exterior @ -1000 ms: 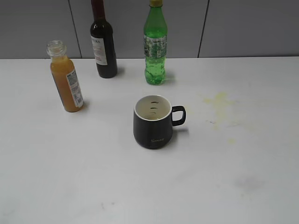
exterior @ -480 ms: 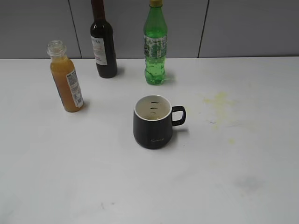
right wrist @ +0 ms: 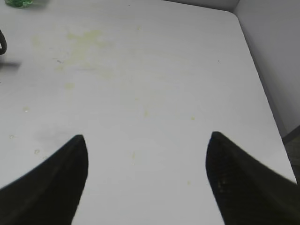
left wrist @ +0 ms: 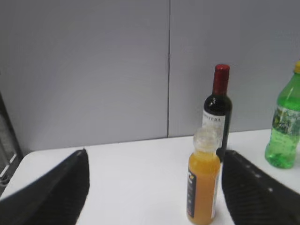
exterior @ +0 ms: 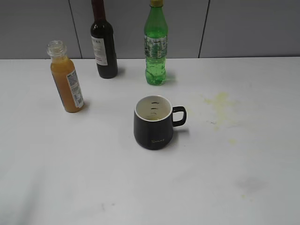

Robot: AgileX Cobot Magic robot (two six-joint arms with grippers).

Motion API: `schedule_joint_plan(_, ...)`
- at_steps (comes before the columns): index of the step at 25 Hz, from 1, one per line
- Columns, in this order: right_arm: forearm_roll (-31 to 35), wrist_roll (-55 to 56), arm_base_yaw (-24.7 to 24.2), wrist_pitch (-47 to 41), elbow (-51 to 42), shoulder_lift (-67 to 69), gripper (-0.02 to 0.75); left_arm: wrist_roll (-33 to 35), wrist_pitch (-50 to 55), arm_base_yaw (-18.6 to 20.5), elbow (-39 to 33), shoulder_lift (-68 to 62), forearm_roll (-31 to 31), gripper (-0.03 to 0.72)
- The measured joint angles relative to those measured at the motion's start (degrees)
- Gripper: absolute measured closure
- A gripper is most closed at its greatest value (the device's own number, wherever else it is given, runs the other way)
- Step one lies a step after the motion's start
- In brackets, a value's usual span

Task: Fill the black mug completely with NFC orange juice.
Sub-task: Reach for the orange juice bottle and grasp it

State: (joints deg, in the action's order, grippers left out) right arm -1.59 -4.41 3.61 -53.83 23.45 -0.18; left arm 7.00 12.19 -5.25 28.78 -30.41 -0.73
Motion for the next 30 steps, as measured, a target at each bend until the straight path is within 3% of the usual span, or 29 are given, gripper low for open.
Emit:
schedule_joint_plan(6, 0.0, 0.0, 0.0, 0.0, 0.0, 0.0, 0.143, 0.0, -21.39, -3.17, -4.46, -12.71, 1.95, 0.009)
schedule_joint_plan(15, 0.0, 0.0, 0.0, 0.0, 0.0, 0.0, 0.143, -1.7, -42.6, -9.57, -9.96, -30.35, 2.49, 0.019)
schedule_joint_plan(30, 0.0, 0.0, 0.0, 0.0, 0.0, 0.0, 0.144, -2.14, -65.67, -9.83, -9.02, -63.39, 2.49, -0.006)
